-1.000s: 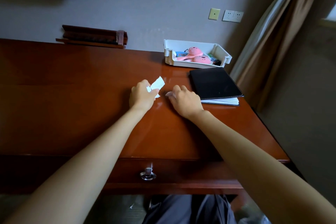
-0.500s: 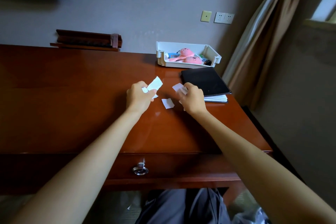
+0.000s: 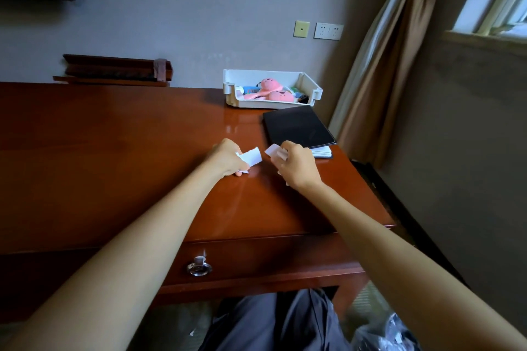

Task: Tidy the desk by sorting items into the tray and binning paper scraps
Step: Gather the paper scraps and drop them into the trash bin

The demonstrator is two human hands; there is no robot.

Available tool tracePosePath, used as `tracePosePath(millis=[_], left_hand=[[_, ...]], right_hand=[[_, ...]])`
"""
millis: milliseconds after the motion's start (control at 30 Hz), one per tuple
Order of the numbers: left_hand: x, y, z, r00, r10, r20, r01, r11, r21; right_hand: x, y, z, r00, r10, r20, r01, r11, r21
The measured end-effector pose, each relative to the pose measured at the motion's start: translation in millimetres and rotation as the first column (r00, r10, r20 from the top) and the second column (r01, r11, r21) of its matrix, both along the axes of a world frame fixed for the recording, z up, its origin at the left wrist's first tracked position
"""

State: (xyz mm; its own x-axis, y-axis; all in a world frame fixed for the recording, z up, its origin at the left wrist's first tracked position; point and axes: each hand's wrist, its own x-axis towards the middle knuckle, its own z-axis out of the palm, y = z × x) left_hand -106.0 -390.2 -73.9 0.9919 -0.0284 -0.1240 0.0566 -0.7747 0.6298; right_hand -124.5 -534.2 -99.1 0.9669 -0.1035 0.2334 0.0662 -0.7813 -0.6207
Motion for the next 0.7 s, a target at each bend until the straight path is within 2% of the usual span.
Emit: tracePosePath(millis=[133, 267, 400, 533, 700], left_hand=[[-4.3, -5.7, -10.3, 0.993, 0.028, 0.115, -0.021, 0.998, -0.062], [-15.1, -32.3, -3.8, 0.976, 0.061, 0.209, -0.010, 0.971, -0.238], [-26.5, -86.3, 6.9, 0.953, -0.008, 0.302, 0.119, 0.928, -0.352], [-53.6, -157.9, 11.5, 0.910, -0.095, 0.404, 0.238, 0.916, -0.322], [-96.8, -253.4, -7.6, 0.889, -0.234, 0.394, 0.397, 0.825, -0.404]], right_hand=[[-4.3, -11.8, -0.5, 1.000, -0.013, 0.006, 0.012, 0.999, 0.035], [-16.3, -32.2, 6.5, 0.991, -0.105, 0.079, 0.098, 0.991, 0.090], [-42.2, -72.5, 14.0, 0.953, -0.242, 0.184, 0.235, 0.970, 0.060], [-77.9, -129.5, 15.1, 0.888, -0.366, 0.279, 0.350, 0.931, 0.106], [-127.4, -209.8, -11.1, 0.829, -0.504, 0.241, 0.478, 0.863, 0.160]])
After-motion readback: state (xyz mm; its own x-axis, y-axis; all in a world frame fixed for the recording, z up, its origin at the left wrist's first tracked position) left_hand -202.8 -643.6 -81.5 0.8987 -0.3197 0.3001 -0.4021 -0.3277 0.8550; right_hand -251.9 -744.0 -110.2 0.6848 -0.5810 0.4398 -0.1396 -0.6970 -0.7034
